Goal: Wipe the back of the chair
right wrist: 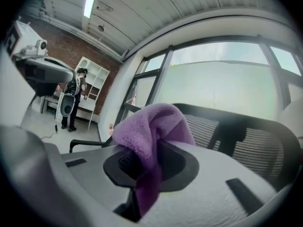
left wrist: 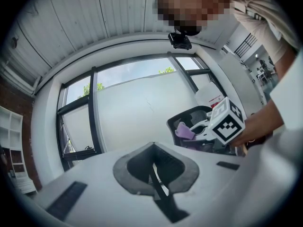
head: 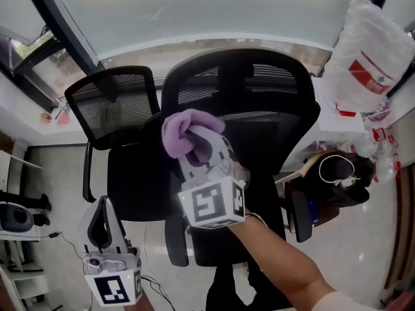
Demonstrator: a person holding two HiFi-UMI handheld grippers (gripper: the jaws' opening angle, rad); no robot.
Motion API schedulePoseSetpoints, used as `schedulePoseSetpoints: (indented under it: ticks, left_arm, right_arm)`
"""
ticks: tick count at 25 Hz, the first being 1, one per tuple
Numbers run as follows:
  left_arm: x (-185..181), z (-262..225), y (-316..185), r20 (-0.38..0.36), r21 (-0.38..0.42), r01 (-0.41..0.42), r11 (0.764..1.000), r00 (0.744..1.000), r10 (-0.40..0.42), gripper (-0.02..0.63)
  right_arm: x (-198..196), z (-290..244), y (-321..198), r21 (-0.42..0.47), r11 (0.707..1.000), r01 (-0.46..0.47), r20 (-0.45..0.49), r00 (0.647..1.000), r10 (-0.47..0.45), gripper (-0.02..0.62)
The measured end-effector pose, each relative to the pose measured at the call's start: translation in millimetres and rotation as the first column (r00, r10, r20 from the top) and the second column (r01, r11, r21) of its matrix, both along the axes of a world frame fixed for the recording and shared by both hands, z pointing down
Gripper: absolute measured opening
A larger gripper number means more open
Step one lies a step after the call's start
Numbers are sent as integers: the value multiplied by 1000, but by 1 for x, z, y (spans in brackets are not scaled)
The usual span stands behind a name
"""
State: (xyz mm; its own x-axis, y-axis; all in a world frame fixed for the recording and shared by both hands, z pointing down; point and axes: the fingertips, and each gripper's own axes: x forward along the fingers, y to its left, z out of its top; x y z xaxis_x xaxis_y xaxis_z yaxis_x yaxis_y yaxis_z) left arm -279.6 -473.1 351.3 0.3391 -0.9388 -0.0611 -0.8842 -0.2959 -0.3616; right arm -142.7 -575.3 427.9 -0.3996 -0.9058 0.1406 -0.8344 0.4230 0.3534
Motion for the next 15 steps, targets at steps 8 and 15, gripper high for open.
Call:
schedulePoseSetpoints:
  ticks: [8,15]
  left_arm:
    - [47,-7,-6,7,1,-59,998,998,59,6]
    - [60,17,-2,49,-40,-116,992,992,118,6]
  right_arm:
    - [203,5,-5,-17,954,-299,0,954,299,58]
    - [261,-6,20,23,906,-423,28,906,422,58]
